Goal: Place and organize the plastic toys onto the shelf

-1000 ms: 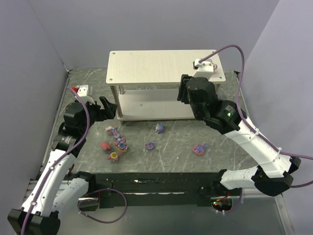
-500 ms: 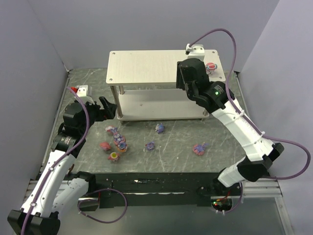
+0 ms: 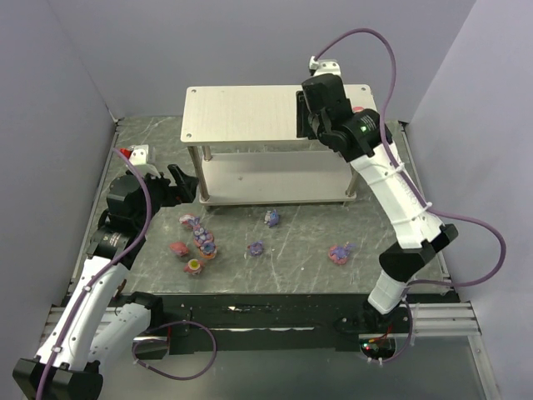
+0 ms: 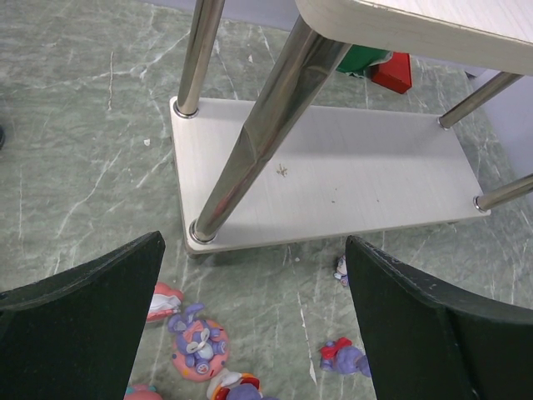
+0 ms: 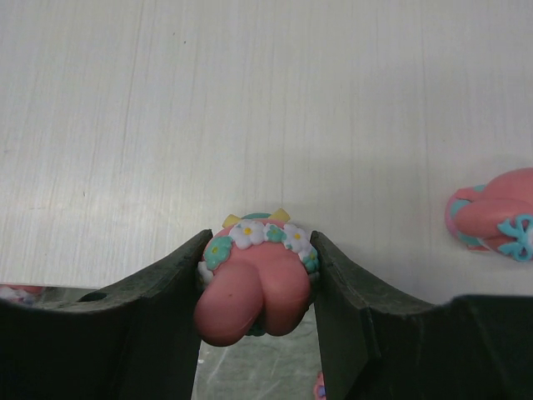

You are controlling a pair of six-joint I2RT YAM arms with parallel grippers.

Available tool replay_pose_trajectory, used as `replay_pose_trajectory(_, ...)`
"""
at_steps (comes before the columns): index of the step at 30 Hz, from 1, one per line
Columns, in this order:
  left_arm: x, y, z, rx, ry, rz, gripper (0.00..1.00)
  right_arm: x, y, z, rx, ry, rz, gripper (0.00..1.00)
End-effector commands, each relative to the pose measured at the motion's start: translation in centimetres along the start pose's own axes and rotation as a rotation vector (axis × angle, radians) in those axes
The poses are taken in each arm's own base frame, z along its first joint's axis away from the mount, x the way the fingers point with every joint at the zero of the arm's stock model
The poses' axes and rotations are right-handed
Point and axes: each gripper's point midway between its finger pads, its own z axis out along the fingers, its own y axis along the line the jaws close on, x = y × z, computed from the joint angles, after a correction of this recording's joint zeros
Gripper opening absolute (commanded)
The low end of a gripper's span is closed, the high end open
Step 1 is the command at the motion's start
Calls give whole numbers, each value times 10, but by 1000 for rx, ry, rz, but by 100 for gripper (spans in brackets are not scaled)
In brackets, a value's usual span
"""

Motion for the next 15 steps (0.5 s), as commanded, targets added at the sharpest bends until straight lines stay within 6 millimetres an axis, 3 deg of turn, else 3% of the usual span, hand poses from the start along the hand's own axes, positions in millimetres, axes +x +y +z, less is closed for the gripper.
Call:
replay_pose_trajectory(1, -17, -3, -5, 4, -53, 10, 96, 0, -5, -8, -19, 43, -12, 21)
replay_pose_trajectory(15, -18, -3, -8, 2, -62, 9, 96, -1, -13, 1, -10, 74, -25, 41)
